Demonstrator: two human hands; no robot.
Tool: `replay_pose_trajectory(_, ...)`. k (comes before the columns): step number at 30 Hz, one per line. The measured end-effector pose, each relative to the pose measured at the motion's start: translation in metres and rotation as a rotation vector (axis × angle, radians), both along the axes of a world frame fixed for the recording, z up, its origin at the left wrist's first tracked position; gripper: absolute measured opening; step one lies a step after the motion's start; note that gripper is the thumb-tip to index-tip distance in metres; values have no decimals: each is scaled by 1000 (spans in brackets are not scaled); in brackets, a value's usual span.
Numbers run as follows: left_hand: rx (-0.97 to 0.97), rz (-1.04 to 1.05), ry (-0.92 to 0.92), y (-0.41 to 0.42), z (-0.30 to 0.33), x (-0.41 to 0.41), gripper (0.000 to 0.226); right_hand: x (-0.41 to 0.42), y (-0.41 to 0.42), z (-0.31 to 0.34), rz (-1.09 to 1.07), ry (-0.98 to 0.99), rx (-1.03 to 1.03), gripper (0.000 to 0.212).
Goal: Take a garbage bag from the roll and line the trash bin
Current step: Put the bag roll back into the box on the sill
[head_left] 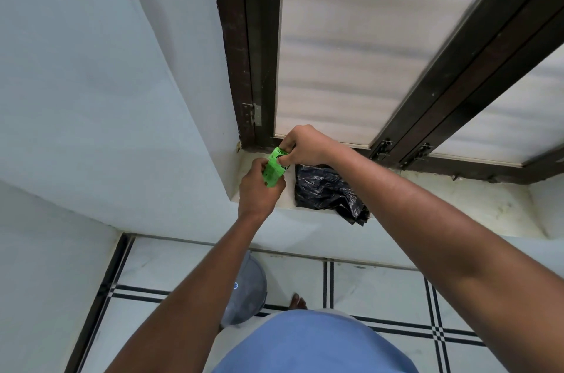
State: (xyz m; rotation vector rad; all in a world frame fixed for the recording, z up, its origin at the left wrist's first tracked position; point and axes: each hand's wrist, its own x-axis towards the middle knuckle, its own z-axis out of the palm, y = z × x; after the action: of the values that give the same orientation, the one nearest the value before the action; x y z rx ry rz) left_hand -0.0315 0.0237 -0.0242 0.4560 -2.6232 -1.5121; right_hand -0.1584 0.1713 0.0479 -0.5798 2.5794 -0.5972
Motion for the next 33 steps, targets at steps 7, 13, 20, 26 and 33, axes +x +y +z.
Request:
replay_pose_trajectory(7,4,-21,8,-1,-1,2,39,-1,-3,-1,-34,-56,38,29)
replay_pose_trajectory(13,-44,-38,92,-3,-2,8,45,-2,-5,4,-53,-92,32,21)
replay_pose_trajectory(20,-142,-100,122,-4,0,6,46,1,-15,7,-15,-25,163,29)
replay_pose_trajectory(26,-134,-54,59,-6,4,1,50,5,-20,10,25,69,152,47)
replay_pose_trajectory(33,-115,-21,39,-11,8,-2,52,9,-7,10,-51,-104,-121,12)
